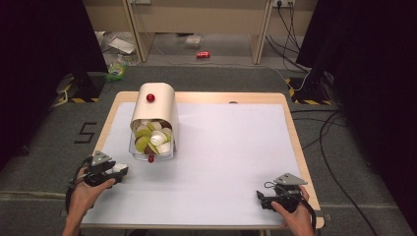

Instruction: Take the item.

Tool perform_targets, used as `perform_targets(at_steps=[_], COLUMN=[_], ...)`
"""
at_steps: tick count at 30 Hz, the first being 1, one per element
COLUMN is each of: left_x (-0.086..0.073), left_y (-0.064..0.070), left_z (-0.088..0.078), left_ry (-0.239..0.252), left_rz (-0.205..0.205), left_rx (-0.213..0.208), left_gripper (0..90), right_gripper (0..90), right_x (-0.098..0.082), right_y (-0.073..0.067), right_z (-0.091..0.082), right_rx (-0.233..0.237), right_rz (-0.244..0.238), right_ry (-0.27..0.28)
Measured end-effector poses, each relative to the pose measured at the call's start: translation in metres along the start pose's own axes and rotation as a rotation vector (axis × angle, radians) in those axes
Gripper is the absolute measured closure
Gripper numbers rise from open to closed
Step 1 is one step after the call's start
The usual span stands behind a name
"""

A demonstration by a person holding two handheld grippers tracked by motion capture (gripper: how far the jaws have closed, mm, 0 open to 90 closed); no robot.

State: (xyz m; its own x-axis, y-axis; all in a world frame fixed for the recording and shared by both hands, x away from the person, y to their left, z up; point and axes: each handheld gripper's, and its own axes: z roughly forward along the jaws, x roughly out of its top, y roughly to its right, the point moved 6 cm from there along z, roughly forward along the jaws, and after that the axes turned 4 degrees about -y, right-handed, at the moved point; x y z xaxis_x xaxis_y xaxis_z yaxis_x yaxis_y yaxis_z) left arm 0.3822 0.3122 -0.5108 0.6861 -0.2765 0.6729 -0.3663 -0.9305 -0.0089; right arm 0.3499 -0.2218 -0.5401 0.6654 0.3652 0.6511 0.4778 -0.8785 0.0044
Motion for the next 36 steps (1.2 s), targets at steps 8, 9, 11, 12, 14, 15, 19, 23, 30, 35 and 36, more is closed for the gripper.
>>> perform_targets(at_steps=[8, 9, 11, 12, 14, 15, 19, 23, 30, 35, 36], left_x=[0.001, 0.001, 0.0, 0.001, 0.001, 0.001, 0.003, 0.004, 0.006, 0.007, 0.008], left_y=[0.005, 0.005, 0.007, 0.007, 0.008, 0.008, 0.007, 0.006, 0.007, 0.008, 0.008], left_z=[0.0, 0.0, 0.0, 0.001, 0.0, 0.0, -0.004, -0.007, -0.009, -0.012, -0.013], left_ry=[0.003, -0.001, -0.006, -0.006, -0.004, -0.002, 0.01, 0.017, 0.022, 0.026, 0.03], left_rz=[-0.012, -0.009, -0.002, -0.002, -0.003, -0.001, -0.006, -0.008, -0.003, -0.007, -0.009], left_rx=[-0.043, -0.044, -0.046, -0.047, -0.049, -0.049, -0.039, -0.038, -0.041, -0.047, -0.05], left_gripper=[39.4, 38.7, 38.0, 37.9, 37.8, 37.5, 36.2, 36.3, 36.0, 33.6, 32.6], right_gripper=[2.9, 2.9, 2.9, 2.9, 2.9, 2.9, 2.9, 2.9, 2.9, 2.8, 2.9], right_x=[0.0, 0.0, 0.0, 0.0, 0.0, 0.0, 0.0, 0.0, 0.0, 0.0, 0.0], right_y=[0.0, 0.0, 0.0, 0.0, 0.0, 0.0, 0.0, 0.0, 0.0, 0.0, 0.0], right_z=[0.0, 0.0, 0.0, 0.0, 0.0, 0.0, 0.0, 0.0, 0.0, 0.0, 0.0], right_rx=[0.0, 0.0, 0.0, 0.0, 0.0, 0.0, 0.0, 0.0, -0.001, 0.0, 0.001], right_rz=[-0.001, -0.001, -0.001, -0.001, -0.002, 0.0, -0.001, -0.001, -0.002, -0.001, -0.001], right_ry=[-0.001, 0.0, 0.0, -0.001, 0.001, 0.0, 0.0, 0.0, 0.0, 0.0, 0.0])
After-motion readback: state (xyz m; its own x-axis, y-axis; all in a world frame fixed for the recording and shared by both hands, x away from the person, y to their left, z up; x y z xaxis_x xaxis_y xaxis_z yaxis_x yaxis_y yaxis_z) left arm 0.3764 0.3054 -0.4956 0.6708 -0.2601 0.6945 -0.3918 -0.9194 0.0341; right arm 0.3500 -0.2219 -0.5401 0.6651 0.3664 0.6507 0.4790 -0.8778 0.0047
